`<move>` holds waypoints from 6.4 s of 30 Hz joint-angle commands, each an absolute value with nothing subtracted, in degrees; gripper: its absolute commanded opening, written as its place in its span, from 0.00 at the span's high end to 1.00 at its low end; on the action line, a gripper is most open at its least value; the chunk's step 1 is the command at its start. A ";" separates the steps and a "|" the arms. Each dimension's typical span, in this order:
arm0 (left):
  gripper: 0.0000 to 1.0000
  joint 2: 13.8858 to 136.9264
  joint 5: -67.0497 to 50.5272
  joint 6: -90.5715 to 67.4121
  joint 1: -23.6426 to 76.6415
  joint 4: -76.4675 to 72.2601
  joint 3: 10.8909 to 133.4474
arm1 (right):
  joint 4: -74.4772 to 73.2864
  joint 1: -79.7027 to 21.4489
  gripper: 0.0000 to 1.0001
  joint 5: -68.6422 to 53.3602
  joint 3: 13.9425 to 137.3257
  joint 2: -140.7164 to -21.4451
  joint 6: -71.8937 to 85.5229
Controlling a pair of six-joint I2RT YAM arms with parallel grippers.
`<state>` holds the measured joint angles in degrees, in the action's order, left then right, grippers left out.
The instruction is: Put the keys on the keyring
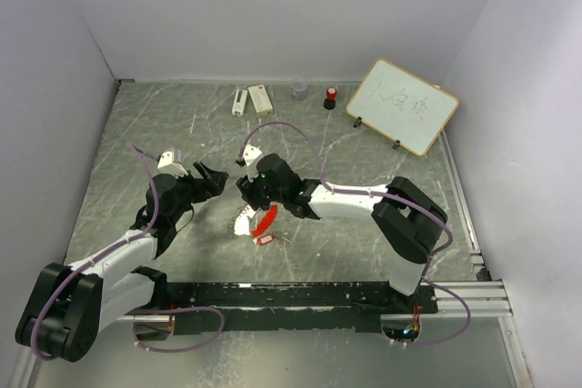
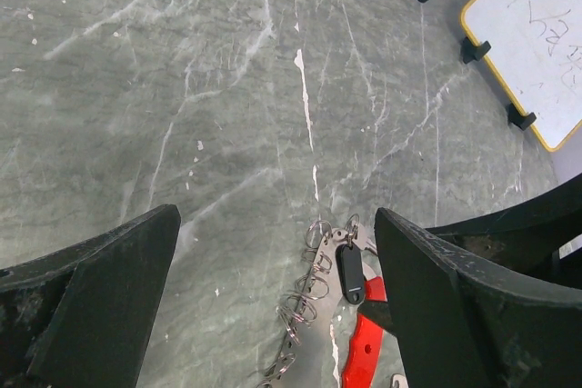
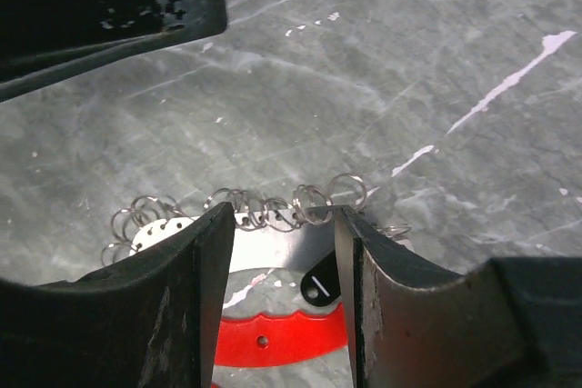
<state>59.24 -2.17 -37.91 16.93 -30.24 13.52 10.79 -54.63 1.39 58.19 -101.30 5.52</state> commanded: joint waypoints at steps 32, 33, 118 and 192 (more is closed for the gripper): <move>0.03 57.00 -1.03 -37.86 15.31 -28.63 12.53 | 10.78 -55.77 0.56 1.30 61.86 -107.90 5.03; 0.03 57.12 -1.18 -37.91 15.30 -28.76 12.56 | 10.43 -55.68 0.56 3.07 61.96 -107.71 5.11; 0.06 64.83 -14.98 -38.34 14.84 -39.37 15.92 | 5.19 -52.48 0.58 4.86 58.60 -100.61 8.78; 0.07 83.78 -49.12 -47.76 12.44 -86.95 13.35 | 33.30 -55.68 1.00 9.66 41.37 -81.17 -4.21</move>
